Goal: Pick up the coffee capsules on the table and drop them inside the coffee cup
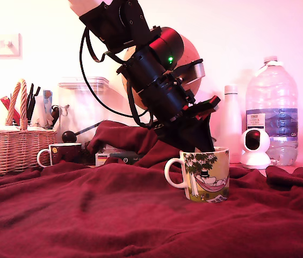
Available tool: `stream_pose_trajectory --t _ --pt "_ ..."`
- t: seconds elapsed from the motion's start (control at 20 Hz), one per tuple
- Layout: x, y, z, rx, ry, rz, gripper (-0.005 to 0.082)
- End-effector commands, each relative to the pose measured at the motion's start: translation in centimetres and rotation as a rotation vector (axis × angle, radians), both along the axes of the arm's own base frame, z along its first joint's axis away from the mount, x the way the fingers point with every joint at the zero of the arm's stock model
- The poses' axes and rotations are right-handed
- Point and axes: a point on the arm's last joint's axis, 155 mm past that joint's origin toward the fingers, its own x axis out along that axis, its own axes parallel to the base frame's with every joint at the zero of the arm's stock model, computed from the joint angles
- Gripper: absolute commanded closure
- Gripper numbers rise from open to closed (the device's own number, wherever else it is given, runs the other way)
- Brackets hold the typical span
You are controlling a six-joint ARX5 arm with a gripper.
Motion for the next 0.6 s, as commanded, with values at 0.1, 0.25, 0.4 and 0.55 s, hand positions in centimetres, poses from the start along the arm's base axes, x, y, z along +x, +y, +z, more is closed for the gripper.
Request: stream_pose_trajectory --t 0.1,0.25,0.4,0.55 --pt "0.80 -0.02 -0.02 -0.001 -0.013 0.027 0.0141" --pt "0.75 -0.09 0.01 -0.002 -0.014 0.025 0.0146" --pt "0.65 -0.03 0.15 0.000 -0.012 0.025 0.0171" --pt "0.43 0.19 0.94 -0.002 -0.013 0.024 0.0256"
